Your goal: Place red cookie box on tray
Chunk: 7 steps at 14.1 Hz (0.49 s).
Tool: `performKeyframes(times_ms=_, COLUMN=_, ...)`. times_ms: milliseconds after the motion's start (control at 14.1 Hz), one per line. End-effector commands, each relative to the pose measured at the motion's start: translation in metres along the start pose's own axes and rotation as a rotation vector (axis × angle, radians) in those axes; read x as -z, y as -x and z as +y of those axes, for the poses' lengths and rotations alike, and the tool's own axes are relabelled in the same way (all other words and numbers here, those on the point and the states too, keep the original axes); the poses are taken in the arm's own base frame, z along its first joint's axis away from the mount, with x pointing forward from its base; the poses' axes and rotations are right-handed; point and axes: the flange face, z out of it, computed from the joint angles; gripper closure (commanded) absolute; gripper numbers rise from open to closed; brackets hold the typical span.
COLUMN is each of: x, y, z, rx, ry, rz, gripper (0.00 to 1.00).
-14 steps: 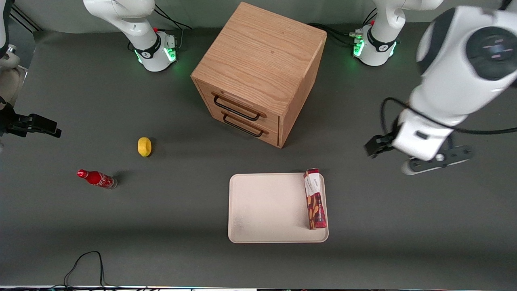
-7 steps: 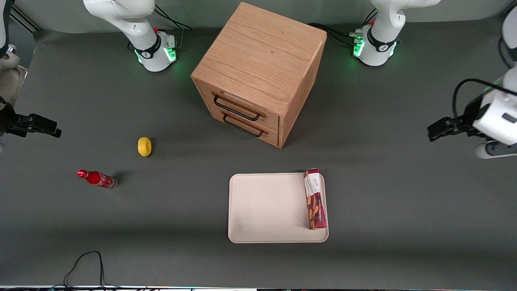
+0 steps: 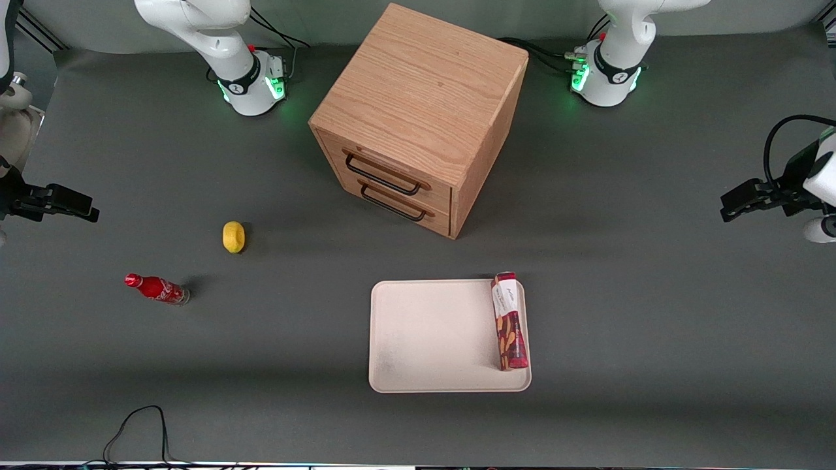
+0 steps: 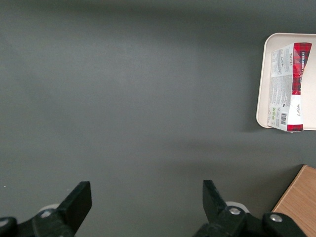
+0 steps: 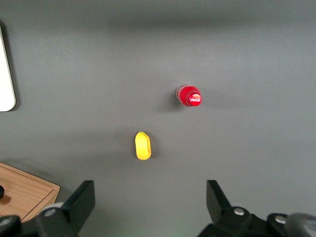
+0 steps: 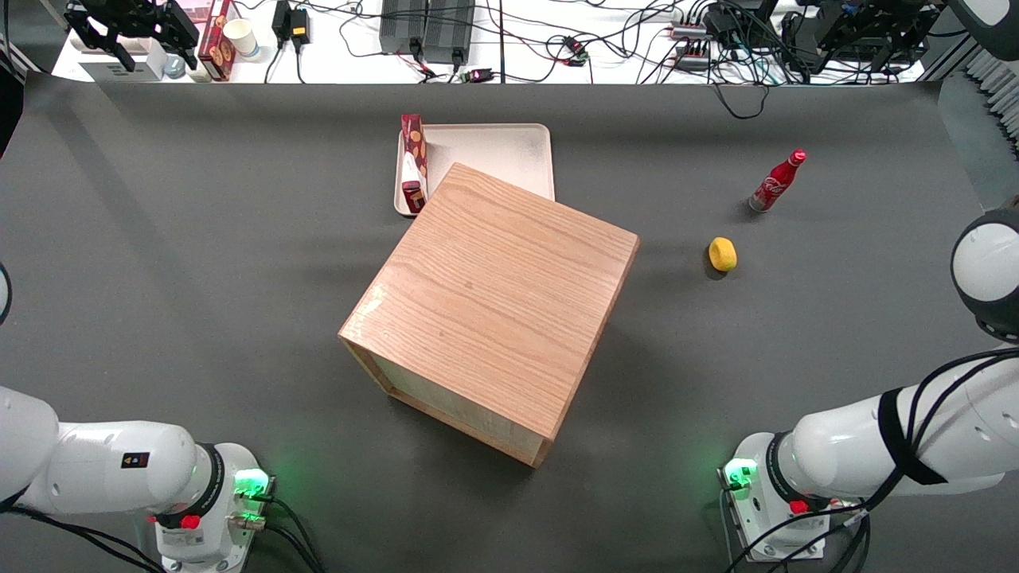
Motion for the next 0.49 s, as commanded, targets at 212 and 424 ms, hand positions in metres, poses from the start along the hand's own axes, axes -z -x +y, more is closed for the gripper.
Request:
performKeyframes(times_ms=212, x=0.0216, y=0.0187, z=0.003, rx=-0.007, ry=0.038, rz=-0.02, gripper=0.0)
performKeyframes(times_ms=424, x=0.0123, y=0.0199, z=0.0074, rx=-0.016, ry=0.052, rz=-0.037, gripper=0.0)
